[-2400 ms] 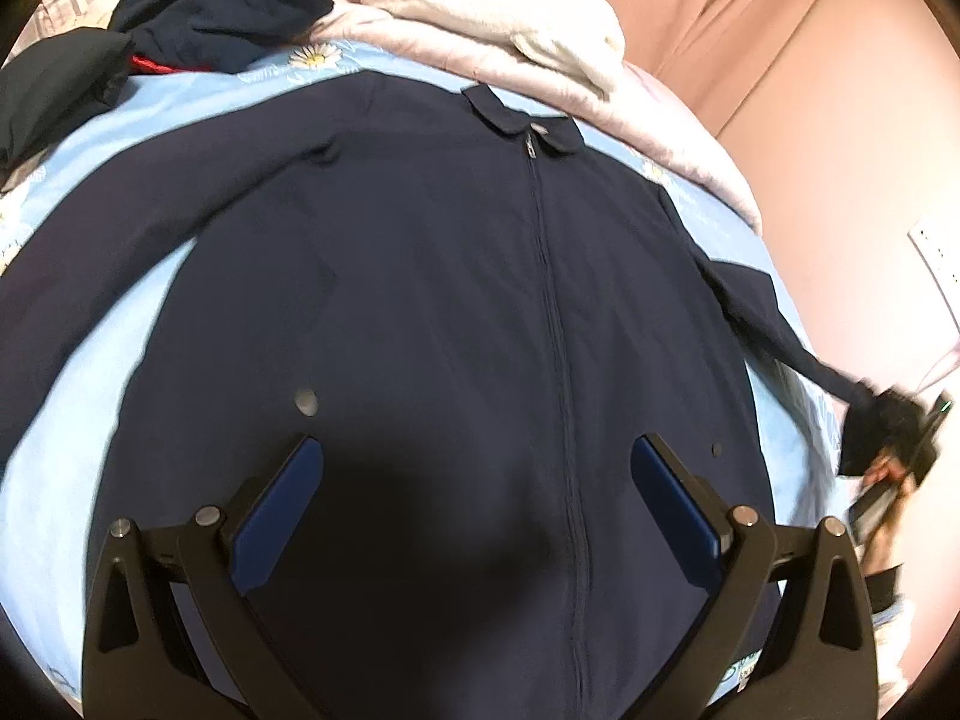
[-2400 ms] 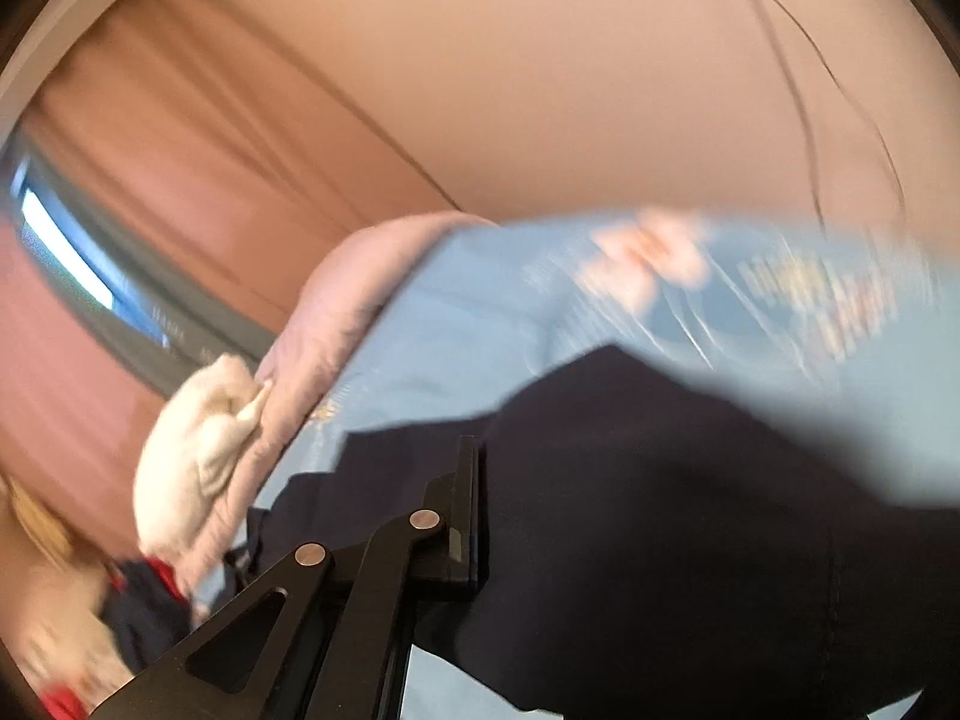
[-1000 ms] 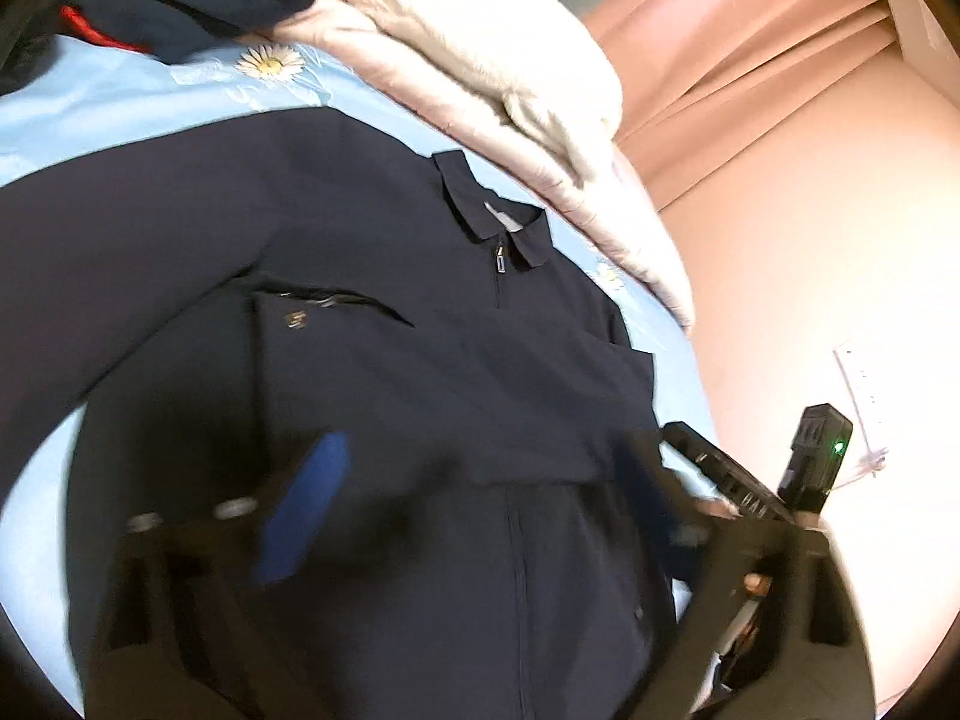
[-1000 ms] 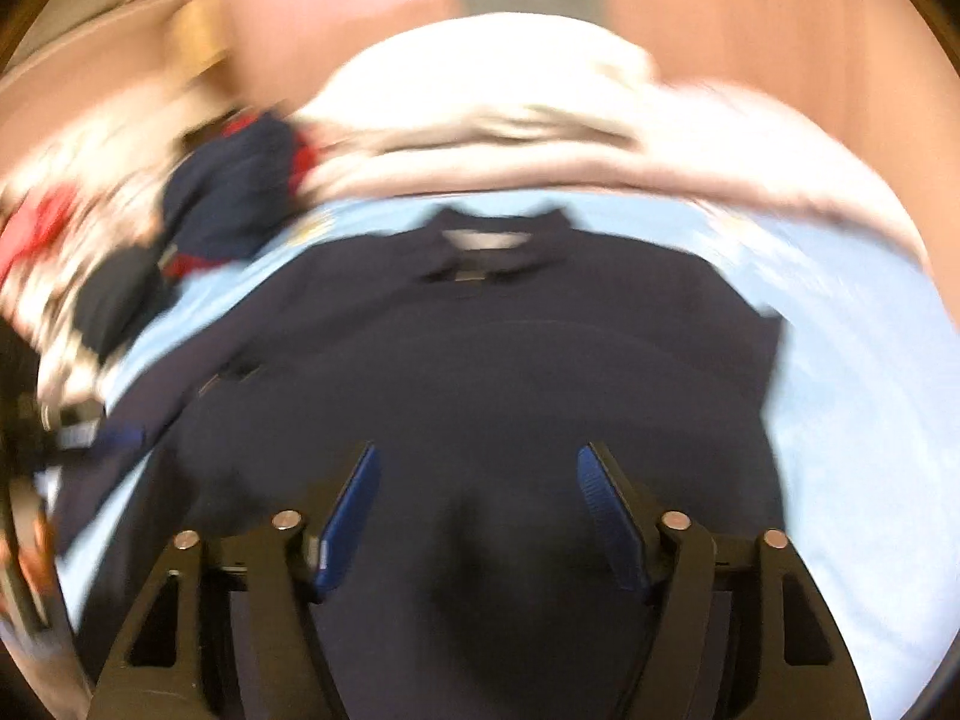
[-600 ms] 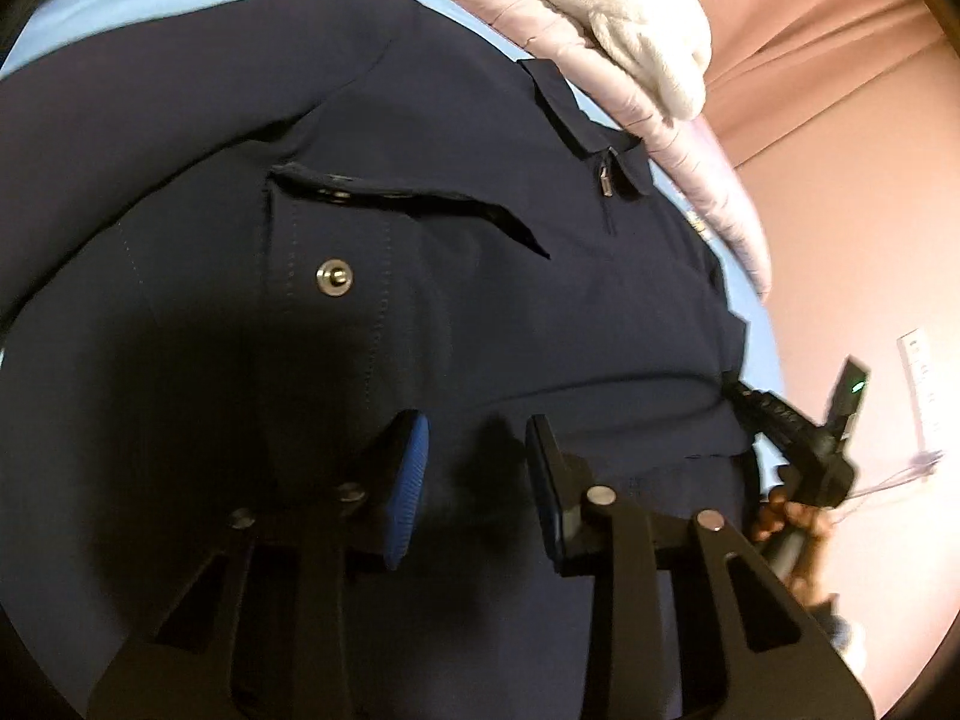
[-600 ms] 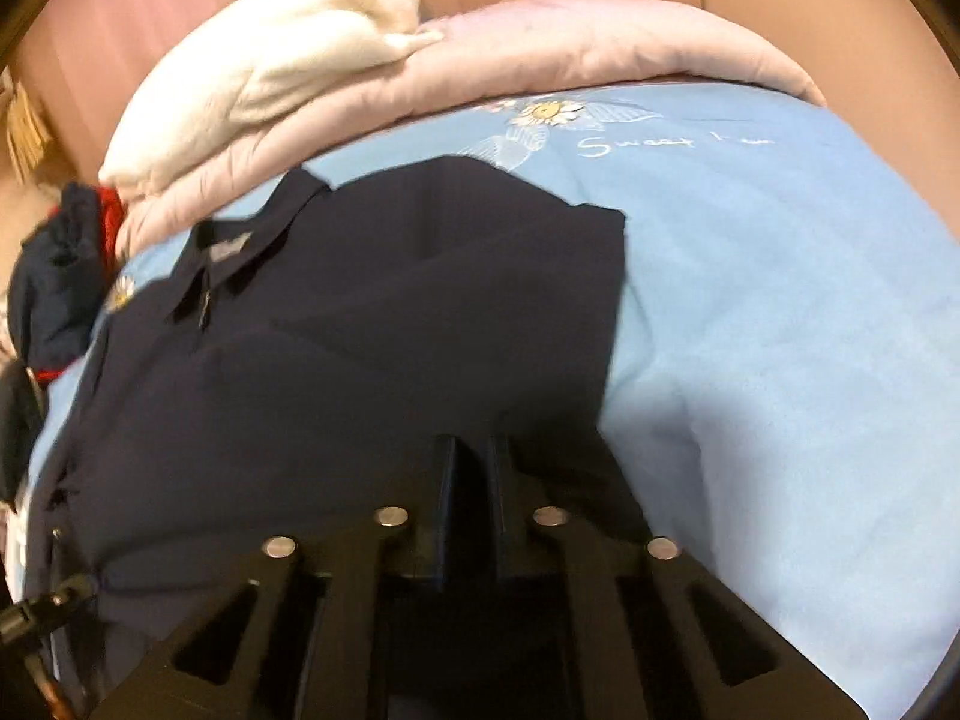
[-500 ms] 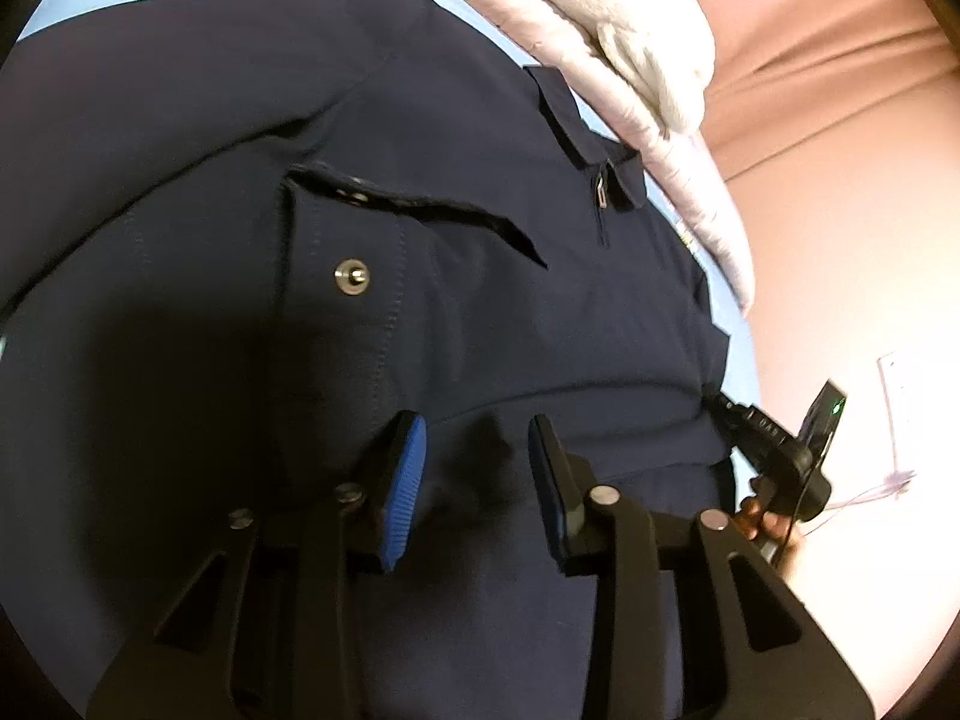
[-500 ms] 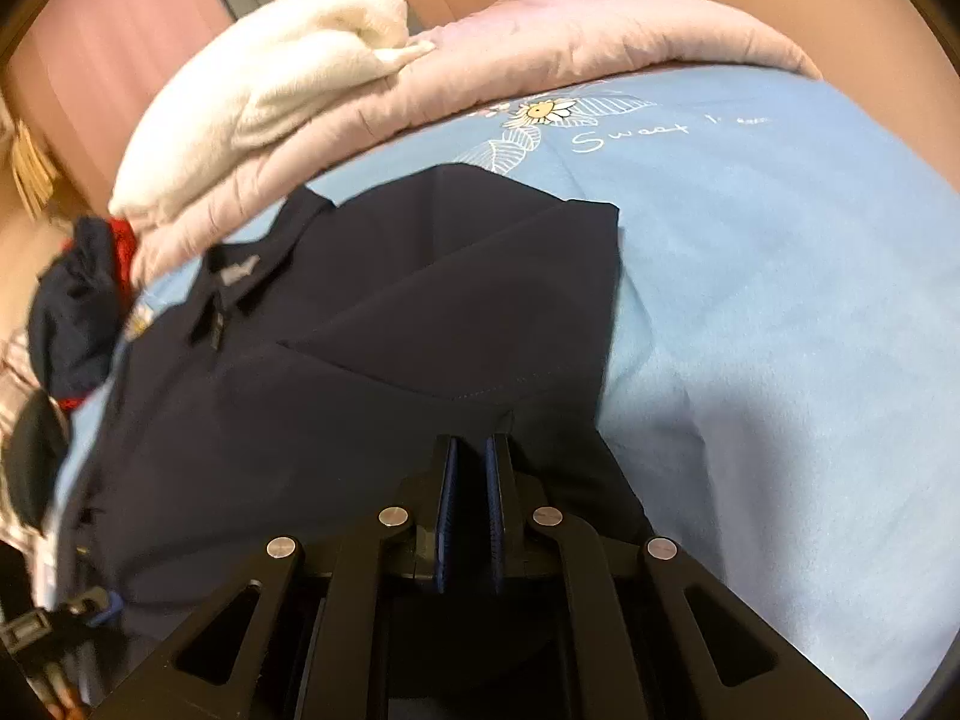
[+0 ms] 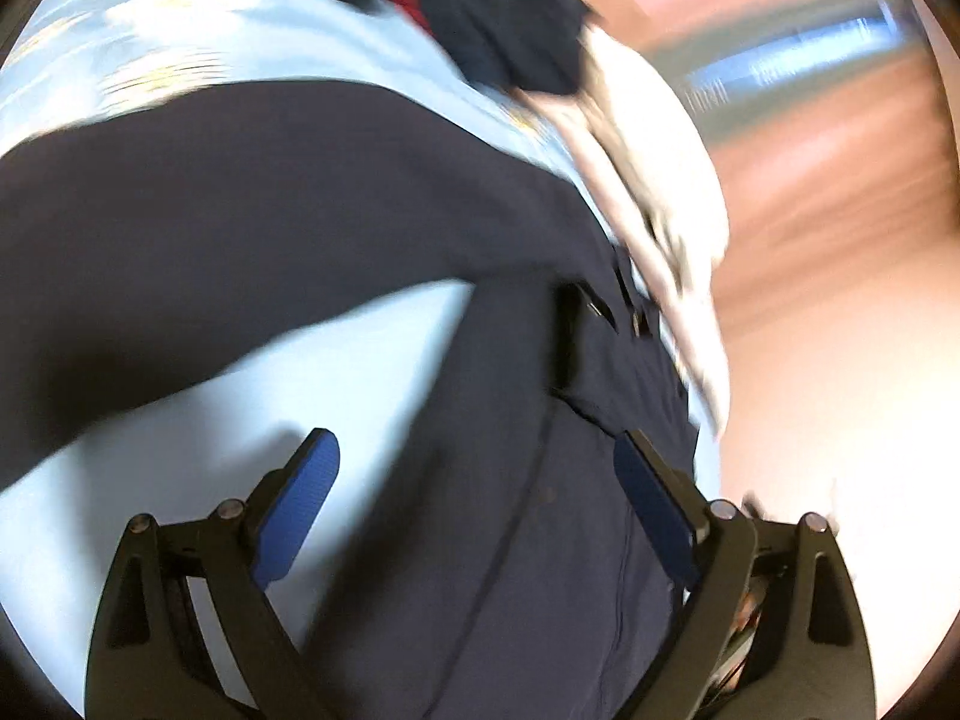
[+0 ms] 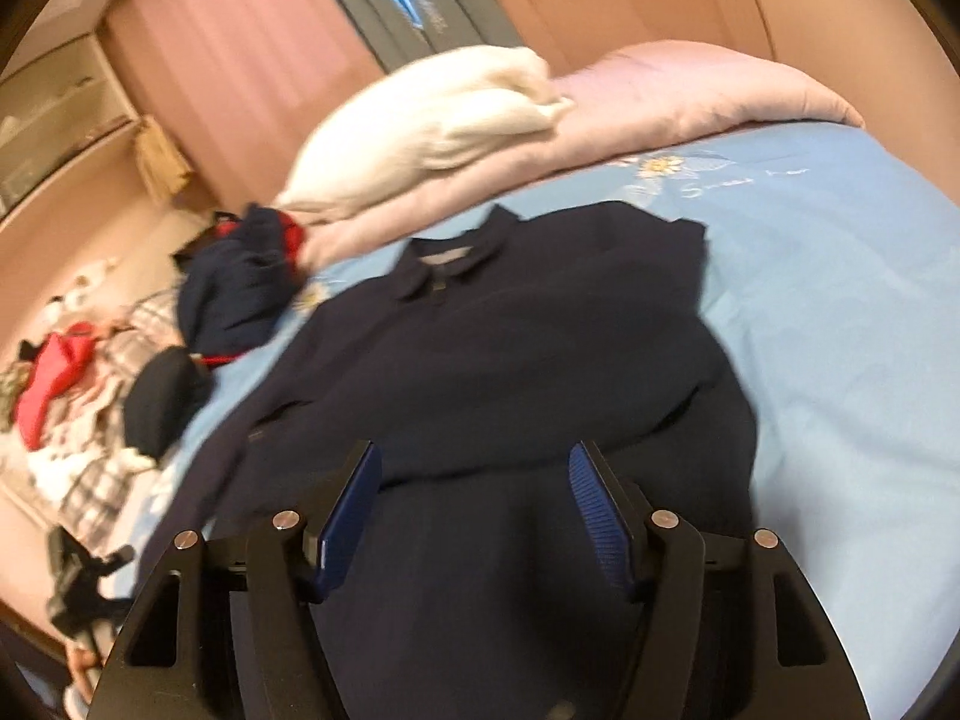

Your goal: Fold large clothes

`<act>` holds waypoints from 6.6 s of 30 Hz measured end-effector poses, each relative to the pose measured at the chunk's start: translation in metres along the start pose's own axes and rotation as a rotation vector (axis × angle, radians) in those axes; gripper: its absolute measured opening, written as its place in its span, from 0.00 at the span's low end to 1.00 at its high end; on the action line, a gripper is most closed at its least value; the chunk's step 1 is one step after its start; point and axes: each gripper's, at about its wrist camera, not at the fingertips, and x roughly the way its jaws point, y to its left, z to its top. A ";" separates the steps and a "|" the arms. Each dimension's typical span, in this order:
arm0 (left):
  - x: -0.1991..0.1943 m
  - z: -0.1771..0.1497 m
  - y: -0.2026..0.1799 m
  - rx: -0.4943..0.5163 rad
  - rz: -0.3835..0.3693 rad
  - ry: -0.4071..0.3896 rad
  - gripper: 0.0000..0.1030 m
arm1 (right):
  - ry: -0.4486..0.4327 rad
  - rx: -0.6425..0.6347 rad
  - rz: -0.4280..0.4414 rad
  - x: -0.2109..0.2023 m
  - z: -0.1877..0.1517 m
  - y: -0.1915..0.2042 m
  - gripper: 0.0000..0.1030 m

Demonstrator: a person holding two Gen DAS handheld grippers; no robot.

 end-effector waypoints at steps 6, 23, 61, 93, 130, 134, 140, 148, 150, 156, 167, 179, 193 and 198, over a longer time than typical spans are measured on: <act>-0.083 -0.004 0.070 -0.170 0.039 -0.157 0.90 | 0.013 0.033 0.103 -0.014 -0.045 0.017 0.68; -0.067 0.021 0.104 -0.353 -0.075 -0.103 0.99 | -0.008 0.078 0.129 -0.028 -0.085 0.045 0.68; -0.009 0.127 -0.173 0.370 0.235 -0.238 0.08 | 0.051 0.080 0.176 0.010 -0.094 0.035 0.68; 0.303 -0.036 -0.355 0.730 0.094 0.367 0.78 | -0.039 0.270 0.172 -0.026 -0.089 -0.049 0.68; 0.279 0.189 -0.129 0.033 -0.115 0.003 0.22 | 0.089 0.065 -0.071 0.107 0.070 -0.017 0.04; 0.283 0.183 -0.129 0.076 -0.074 0.013 0.23 | 0.040 0.028 -0.113 0.105 0.084 -0.012 0.04; 0.290 0.174 -0.117 0.100 -0.002 0.094 0.30 | 0.227 0.027 -0.205 0.139 0.047 -0.024 0.04; 0.247 0.174 -0.142 0.310 0.166 0.069 0.64 | 0.118 -0.117 -0.284 0.099 0.055 -0.001 0.09; 0.240 0.171 -0.154 0.364 0.149 0.043 0.64 | 0.085 -0.146 -0.207 0.097 0.058 0.011 0.10; 0.279 0.146 -0.192 0.573 0.169 0.100 0.58 | 0.220 -0.181 -0.170 0.148 0.034 0.018 0.10; 0.288 0.145 -0.165 0.512 0.193 0.198 0.59 | 0.235 -0.222 -0.168 0.143 0.024 0.029 0.26; 0.134 0.085 -0.083 0.393 0.082 0.188 0.87 | 0.124 0.021 -0.086 -0.009 -0.040 -0.022 0.58; 0.047 -0.008 -0.003 0.249 -0.018 0.231 0.88 | 0.146 0.286 -0.099 -0.091 -0.112 -0.100 0.61; 0.048 -0.010 0.001 0.217 -0.052 0.221 0.93 | 0.185 0.273 -0.090 -0.079 -0.127 -0.097 0.64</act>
